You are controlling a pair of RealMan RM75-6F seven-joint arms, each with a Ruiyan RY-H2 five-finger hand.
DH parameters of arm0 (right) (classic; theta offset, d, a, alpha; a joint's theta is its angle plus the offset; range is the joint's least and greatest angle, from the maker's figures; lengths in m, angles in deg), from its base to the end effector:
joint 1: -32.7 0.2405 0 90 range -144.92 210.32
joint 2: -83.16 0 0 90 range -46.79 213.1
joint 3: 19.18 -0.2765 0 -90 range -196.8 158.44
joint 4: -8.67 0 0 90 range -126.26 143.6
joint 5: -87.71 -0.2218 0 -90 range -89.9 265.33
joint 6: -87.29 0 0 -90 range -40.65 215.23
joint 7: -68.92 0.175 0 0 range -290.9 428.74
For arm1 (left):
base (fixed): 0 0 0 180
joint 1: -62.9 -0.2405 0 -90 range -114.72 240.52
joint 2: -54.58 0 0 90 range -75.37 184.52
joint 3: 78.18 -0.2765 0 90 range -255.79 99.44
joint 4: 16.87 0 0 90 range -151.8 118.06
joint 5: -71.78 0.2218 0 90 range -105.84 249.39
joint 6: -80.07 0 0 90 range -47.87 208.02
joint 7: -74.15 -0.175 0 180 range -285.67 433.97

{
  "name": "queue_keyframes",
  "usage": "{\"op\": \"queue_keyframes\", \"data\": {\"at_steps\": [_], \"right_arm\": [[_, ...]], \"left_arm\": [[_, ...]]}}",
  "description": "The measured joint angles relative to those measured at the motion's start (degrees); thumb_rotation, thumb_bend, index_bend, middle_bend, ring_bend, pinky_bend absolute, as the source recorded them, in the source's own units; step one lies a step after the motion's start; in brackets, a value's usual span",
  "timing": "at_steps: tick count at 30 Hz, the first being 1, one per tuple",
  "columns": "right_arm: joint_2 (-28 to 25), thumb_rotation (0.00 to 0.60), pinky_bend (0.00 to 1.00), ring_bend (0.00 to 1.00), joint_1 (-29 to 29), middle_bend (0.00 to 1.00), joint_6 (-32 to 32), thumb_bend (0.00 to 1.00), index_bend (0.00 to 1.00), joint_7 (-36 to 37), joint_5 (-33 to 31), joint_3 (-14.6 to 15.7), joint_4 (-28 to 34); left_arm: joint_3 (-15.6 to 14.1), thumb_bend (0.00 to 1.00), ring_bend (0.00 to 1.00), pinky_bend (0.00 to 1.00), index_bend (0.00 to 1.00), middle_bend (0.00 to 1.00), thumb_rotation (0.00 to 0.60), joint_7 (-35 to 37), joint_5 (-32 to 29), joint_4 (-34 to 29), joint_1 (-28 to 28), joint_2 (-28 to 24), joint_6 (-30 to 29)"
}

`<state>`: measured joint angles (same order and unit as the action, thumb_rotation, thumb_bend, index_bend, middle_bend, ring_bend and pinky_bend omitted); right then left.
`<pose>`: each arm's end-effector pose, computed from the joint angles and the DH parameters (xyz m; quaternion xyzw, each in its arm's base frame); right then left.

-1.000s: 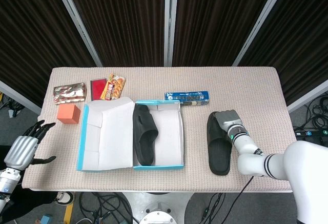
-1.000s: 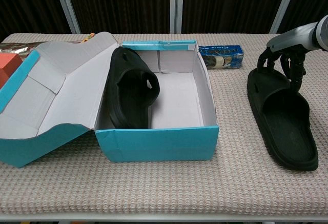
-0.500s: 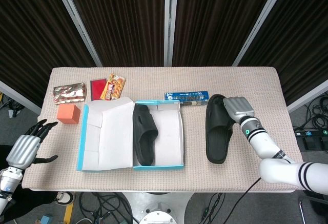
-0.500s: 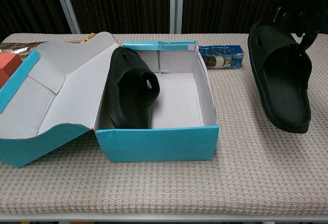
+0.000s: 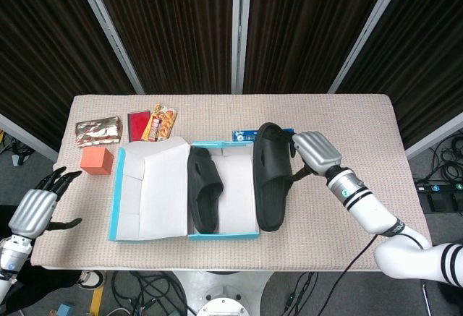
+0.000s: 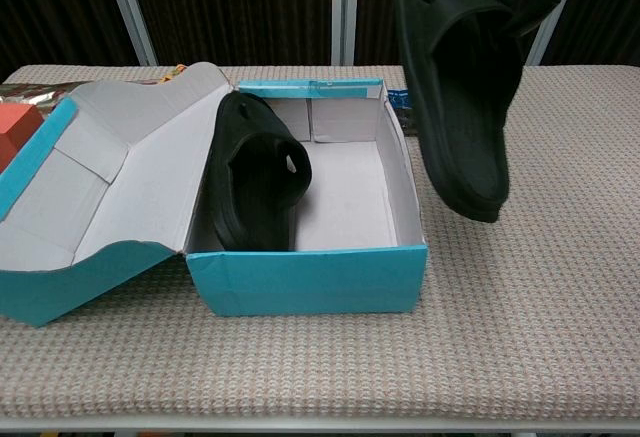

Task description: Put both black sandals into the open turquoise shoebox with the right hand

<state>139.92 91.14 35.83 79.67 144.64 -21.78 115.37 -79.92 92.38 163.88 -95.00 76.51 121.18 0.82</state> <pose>-0.0955 -0.4037 0.1008 0.7067 -0.4751 0.4170 0.3177 -0.3478 0.2531 0.1343 -0.6574 -0.4099 -0.4088 0.4824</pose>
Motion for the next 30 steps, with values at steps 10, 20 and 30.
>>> {"op": "queue_keyframes", "data": {"at_steps": [10,20,30], "right_arm": [[13.2,0.600,0.61,0.51,-5.6,0.50,-1.5,0.02,0.53,12.3,9.9,-4.6,-10.8],[21.3,0.600,0.61,0.50,-7.4,0.50,0.3,0.02,0.53,22.2,14.6,-6.9,-19.6],[24.8,0.600,0.61,0.50,-7.2,0.50,5.0,0.02,0.53,24.6,17.4,-7.5,-24.3]], "left_arm": [[0.0,0.00,0.04,0.16,0.10,0.15,0.600,1.0,-0.3,1.0,-0.3,0.0,-0.2],[0.2,0.00,0.04,0.16,0.10,0.15,0.600,1.1,-0.1,2.1,-0.4,0.4,-0.9],[0.3,0.00,0.04,0.16,0.10,0.15,0.600,1.5,-0.3,2.7,-0.4,0.6,-0.9]]}}
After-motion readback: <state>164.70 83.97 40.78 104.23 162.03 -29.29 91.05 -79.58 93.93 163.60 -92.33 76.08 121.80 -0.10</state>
